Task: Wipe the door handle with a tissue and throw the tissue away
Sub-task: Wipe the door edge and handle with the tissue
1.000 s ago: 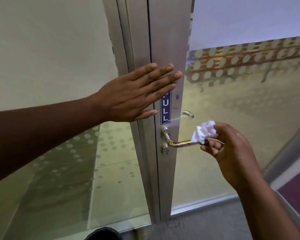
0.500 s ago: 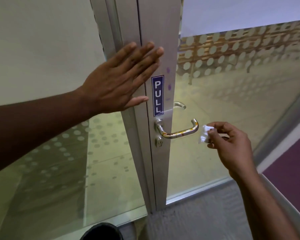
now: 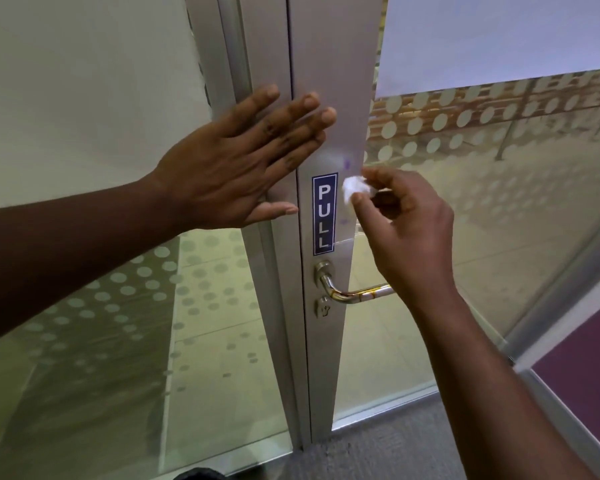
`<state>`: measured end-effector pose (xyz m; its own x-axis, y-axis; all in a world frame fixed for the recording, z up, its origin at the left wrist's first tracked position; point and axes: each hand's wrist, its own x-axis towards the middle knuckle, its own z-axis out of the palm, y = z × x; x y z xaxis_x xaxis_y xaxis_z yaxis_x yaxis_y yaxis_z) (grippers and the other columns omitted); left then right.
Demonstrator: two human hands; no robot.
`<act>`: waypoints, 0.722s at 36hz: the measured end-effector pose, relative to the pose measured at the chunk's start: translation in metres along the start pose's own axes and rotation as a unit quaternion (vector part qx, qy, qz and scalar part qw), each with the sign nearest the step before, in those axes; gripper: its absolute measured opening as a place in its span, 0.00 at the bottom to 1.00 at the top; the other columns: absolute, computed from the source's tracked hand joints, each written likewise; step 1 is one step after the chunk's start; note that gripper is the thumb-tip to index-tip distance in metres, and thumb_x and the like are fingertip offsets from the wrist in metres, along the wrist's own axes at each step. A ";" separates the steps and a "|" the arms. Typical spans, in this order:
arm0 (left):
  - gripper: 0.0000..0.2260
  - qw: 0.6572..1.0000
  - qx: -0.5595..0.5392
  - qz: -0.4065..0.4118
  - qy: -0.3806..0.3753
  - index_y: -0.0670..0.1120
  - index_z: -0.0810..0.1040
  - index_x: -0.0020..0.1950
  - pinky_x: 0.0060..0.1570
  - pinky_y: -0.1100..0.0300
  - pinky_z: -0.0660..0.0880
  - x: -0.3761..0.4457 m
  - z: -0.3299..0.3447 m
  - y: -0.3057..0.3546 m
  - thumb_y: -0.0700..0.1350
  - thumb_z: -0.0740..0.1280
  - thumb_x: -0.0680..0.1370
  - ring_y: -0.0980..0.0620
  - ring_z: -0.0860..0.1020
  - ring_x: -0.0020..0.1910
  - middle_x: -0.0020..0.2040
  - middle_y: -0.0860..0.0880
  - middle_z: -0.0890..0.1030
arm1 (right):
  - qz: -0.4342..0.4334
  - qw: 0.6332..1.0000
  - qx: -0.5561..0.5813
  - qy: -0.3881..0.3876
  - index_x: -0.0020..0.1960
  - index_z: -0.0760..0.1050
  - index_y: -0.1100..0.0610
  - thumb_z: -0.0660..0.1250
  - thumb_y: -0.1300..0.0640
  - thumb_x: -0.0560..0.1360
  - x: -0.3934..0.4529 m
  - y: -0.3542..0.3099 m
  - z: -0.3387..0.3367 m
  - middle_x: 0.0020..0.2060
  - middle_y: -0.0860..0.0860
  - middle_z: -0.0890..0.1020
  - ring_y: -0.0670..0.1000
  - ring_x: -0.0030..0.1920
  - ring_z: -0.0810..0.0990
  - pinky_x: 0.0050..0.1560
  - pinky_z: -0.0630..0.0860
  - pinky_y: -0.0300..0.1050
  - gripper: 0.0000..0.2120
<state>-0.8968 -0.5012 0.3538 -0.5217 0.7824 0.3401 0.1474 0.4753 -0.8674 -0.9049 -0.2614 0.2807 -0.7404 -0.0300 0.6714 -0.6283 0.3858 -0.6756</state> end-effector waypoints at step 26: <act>0.39 0.999 -0.030 -0.002 -0.027 0.38 0.40 0.84 0.80 0.45 0.40 0.000 -0.003 -0.001 0.66 0.39 0.84 0.39 0.45 0.83 0.84 0.38 0.43 | -0.117 0.978 -0.171 0.028 0.56 0.83 0.60 0.59 0.47 0.78 -0.005 0.035 0.041 0.42 0.55 0.81 0.51 0.41 0.77 0.37 0.71 0.40 0.20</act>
<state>-0.8946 -0.5003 0.3557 -0.5665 0.7587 0.3215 0.1948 0.5024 -0.8424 -0.9331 -0.2859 0.2411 -0.5656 -0.1067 0.8177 -0.6553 0.6601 -0.3671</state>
